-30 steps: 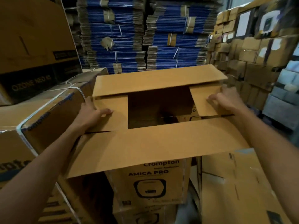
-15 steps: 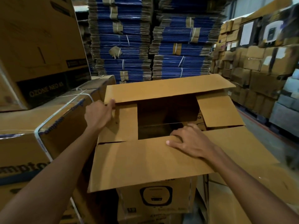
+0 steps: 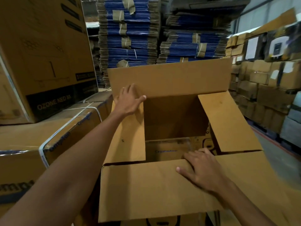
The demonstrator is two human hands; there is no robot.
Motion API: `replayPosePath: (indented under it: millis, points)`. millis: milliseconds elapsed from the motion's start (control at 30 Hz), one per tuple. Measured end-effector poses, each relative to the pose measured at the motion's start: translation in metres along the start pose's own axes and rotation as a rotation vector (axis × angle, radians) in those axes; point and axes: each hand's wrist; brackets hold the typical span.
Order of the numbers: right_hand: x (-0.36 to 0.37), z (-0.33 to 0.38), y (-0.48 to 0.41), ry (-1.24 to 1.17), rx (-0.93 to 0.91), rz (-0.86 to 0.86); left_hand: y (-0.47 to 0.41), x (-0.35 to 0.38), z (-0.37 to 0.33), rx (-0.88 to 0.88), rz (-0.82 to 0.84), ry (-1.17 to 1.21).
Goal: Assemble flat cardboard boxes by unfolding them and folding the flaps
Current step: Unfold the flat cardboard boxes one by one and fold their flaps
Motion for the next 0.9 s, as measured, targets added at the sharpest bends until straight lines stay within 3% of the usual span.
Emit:
replayPosePath:
  millis: [133, 400, 733, 900]
  points:
    - [0.008, 0.002, -0.002, -0.001, 0.007, -0.048, -0.017, 0.013, 0.010, -0.002, 0.179, -0.226]
    - [0.017, -0.001, -0.003, 0.044, 0.020, -0.152, -0.025, 0.034, 0.015, -0.059, 0.356, -0.270]
    - [0.019, -0.001, -0.022, 0.099, 0.020, -0.142, 0.069, 0.029, -0.011, -0.155, 0.341, -0.077]
    - [0.017, 0.001, -0.018, 0.102, 0.024, -0.161, 0.112, -0.015, -0.021, -0.248, 0.147, 0.271]
Point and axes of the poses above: each hand's wrist, its own y-axis away from the middle knuckle, its own x-axis out of the palm, z = x × y, and after that the axes turned 14 degrees about x, right-handed
